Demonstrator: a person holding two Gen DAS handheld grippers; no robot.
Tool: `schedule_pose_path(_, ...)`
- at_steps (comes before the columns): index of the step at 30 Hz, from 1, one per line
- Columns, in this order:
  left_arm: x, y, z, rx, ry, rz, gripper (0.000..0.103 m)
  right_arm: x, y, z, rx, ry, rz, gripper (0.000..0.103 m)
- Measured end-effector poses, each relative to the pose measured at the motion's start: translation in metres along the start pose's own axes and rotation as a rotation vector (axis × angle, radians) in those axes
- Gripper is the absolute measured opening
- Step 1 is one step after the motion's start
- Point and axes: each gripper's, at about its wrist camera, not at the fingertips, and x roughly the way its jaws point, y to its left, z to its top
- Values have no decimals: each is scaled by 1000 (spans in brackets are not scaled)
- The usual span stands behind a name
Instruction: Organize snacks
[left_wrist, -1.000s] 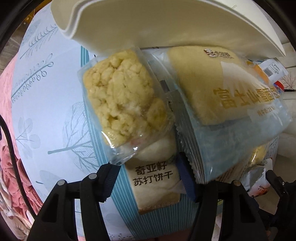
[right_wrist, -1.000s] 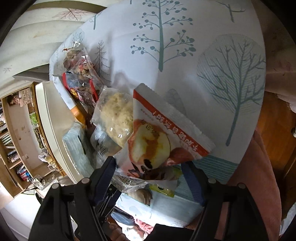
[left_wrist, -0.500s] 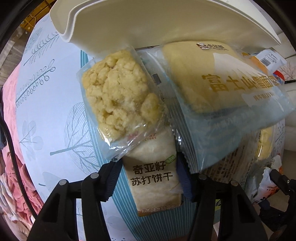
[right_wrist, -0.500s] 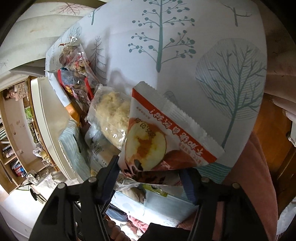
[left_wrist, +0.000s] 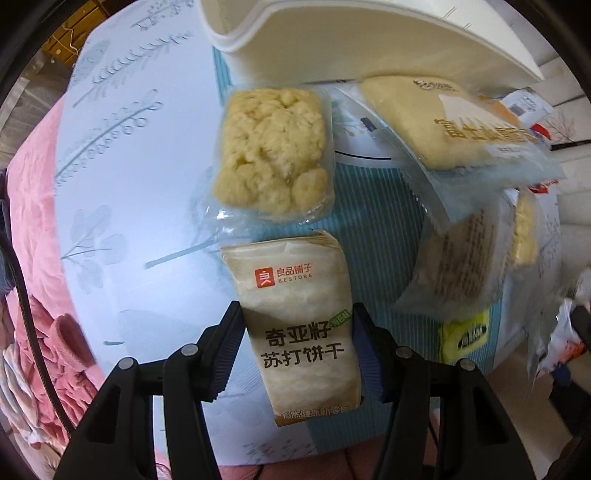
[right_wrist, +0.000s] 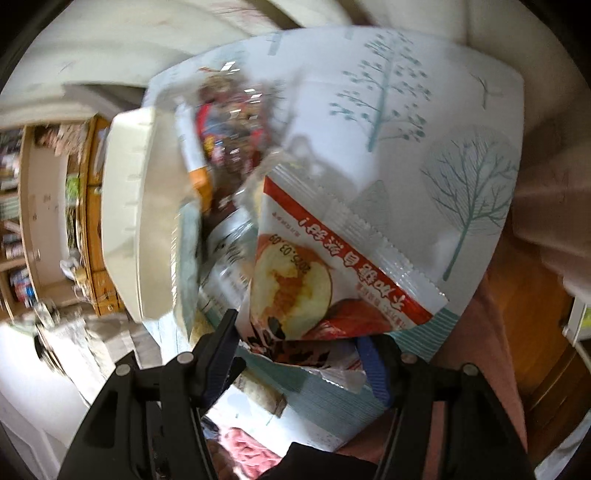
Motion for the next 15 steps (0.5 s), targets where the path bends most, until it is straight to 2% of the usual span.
schedule_pose_path(7,-61,30,-13,16,-67,-26,53,-13,46,-21,-244,-56,-42,62)
schedule_pose_path(13,-117,25,1,1,-141,-65,51,-25,93,-36,-476,-112,-57,62)
schedule_pose_path(14,-122,19,9,0,-153,-69,42,-27,104,-39,-518,-123,-58,62)
schedule_pose_path(15,-121,18,16,-1,-162,-85,23,-29,110,-41,-549,-130,-59,62)
